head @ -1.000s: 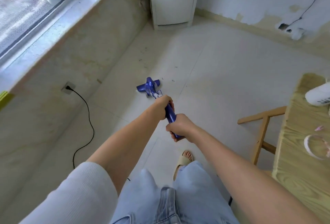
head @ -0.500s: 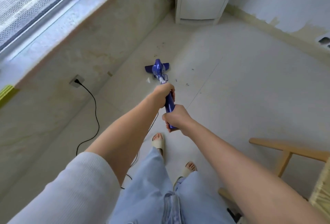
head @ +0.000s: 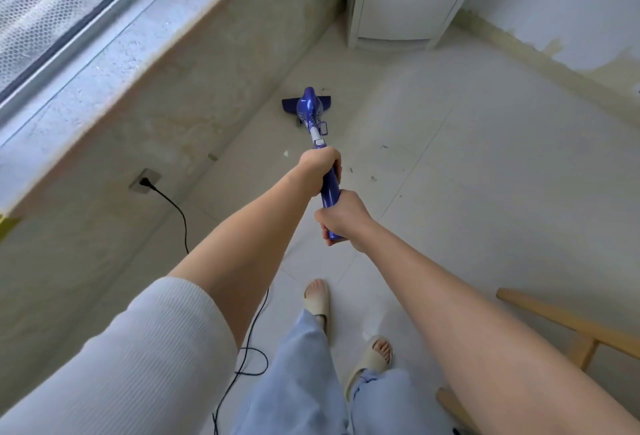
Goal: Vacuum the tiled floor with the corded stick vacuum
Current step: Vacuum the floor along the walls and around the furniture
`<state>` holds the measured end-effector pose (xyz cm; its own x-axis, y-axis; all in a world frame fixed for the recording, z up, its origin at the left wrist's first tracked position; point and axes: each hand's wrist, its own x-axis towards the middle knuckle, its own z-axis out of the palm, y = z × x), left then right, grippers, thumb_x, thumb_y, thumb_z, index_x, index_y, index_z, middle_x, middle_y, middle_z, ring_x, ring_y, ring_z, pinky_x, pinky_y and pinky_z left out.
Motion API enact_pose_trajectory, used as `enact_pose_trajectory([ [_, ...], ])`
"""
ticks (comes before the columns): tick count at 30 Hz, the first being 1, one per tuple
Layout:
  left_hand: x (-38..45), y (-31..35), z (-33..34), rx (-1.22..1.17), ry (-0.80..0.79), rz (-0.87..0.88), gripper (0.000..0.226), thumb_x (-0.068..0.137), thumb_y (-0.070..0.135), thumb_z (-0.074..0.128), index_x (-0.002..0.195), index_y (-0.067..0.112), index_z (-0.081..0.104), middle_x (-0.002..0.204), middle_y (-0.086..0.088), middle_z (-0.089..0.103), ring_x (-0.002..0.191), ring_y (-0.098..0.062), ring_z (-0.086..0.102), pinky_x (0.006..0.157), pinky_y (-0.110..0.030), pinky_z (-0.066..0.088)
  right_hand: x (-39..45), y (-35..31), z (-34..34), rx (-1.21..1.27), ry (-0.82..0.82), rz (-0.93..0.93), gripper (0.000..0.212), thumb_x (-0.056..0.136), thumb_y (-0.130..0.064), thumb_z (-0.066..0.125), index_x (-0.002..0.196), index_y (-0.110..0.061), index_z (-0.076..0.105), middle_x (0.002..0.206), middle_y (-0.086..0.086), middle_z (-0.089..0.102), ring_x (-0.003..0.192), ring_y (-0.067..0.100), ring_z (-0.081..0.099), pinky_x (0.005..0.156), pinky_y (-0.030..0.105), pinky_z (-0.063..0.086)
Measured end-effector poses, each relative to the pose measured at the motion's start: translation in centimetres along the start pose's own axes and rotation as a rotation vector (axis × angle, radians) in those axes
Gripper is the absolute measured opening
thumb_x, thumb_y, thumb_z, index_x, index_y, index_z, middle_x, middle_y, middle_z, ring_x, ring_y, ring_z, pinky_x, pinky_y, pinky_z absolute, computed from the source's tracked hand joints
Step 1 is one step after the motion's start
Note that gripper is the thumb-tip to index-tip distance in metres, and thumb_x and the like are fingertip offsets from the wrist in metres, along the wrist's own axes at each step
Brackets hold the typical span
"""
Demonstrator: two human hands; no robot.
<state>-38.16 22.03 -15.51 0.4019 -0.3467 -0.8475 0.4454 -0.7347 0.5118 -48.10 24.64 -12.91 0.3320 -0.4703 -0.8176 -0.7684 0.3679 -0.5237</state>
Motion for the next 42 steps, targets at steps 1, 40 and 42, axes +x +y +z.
enact_pose_trajectory([
  [1, 0.2, 0.2, -0.1, -0.003, 0.006, 0.004, 0.013, 0.075, 0.003, 0.048, 0.062, 0.004, 0.046, 0.056, -0.011, 0.051, 0.051, -0.025, 0.047, 0.069, -0.032, 0.045, 0.1, -0.3, 0.1, 0.0, 0.003, -0.001, 0.035, 0.082, 0.001, 0.052, 0.117, -0.003, 0.05, 0.087, 0.013, 0.059, 0.051, 0.013, 0.055, 0.038, 0.017, 0.044],
  [40, -8.1, -7.1, 3.8, -0.015, -0.068, -0.044, 0.01, 0.081, 0.001, 0.045, 0.072, 0.006, 0.044, 0.061, -0.007, 0.047, 0.052, -0.018, 0.045, 0.062, -0.027, 0.043, -7.9, 8.4, -1.8, 0.022, -0.021, 0.017, 0.033, 0.085, -0.003, 0.053, 0.118, -0.005, 0.05, 0.081, 0.008, 0.055, 0.052, 0.012, 0.052, 0.038, 0.019, 0.044],
  [42, -10.3, -9.0, 4.6, -0.011, -0.072, -0.04, 0.01, 0.077, 0.002, 0.044, 0.068, 0.006, 0.045, 0.058, -0.006, 0.048, 0.052, -0.019, 0.045, 0.067, -0.027, 0.042, -10.4, 10.2, -2.2, 0.02, -0.031, -0.006, 0.032, 0.085, -0.002, 0.053, 0.117, -0.005, 0.05, 0.078, 0.007, 0.055, 0.052, 0.012, 0.052, 0.039, 0.019, 0.045],
])
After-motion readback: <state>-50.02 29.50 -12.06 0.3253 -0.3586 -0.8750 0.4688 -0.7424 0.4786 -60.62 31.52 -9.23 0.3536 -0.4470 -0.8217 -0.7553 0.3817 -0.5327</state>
